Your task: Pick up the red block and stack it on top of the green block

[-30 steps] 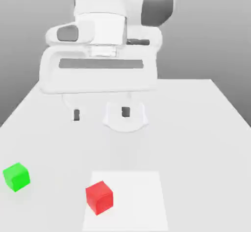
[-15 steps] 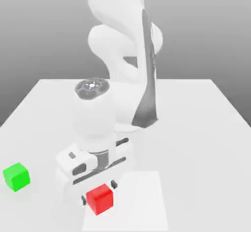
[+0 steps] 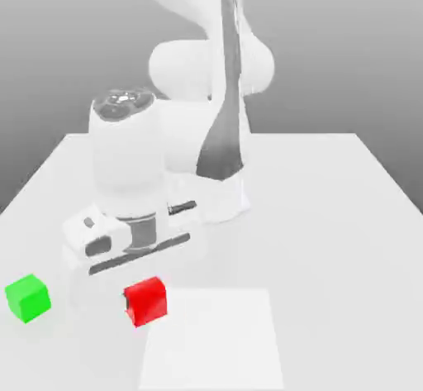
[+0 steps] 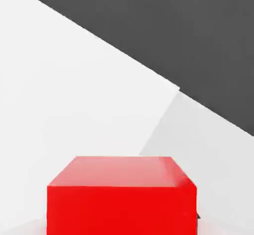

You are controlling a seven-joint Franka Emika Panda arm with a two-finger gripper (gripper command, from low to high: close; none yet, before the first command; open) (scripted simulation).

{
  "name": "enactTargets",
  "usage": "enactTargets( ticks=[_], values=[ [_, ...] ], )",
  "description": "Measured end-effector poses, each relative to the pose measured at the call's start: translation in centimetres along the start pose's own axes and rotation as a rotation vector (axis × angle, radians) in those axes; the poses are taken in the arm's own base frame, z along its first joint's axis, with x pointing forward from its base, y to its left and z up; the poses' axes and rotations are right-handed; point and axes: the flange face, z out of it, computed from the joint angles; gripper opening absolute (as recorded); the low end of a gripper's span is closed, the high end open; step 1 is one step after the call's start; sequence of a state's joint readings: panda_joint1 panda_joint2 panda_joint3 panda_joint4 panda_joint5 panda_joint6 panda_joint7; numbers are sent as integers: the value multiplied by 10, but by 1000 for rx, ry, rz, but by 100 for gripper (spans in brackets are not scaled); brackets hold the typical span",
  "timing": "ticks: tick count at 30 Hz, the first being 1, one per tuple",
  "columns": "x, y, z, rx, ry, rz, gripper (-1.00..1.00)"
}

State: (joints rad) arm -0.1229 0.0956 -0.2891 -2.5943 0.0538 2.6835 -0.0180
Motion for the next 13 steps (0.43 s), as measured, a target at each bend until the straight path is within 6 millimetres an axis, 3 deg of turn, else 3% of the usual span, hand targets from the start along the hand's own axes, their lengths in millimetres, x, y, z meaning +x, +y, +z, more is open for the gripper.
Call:
enactTargets(
  ticks=[4, 5, 9, 10, 13],
  values=[
    [-4, 132, -18, 3, 0, 320, -100],
    [-5, 142, -14, 4, 0, 344, -100],
    [-4, 148, 28, 5, 1, 358, -100],
    [-5, 148, 38, 5, 0, 359, 100],
    [-5, 148, 38, 5, 0, 359, 100]
  ],
)
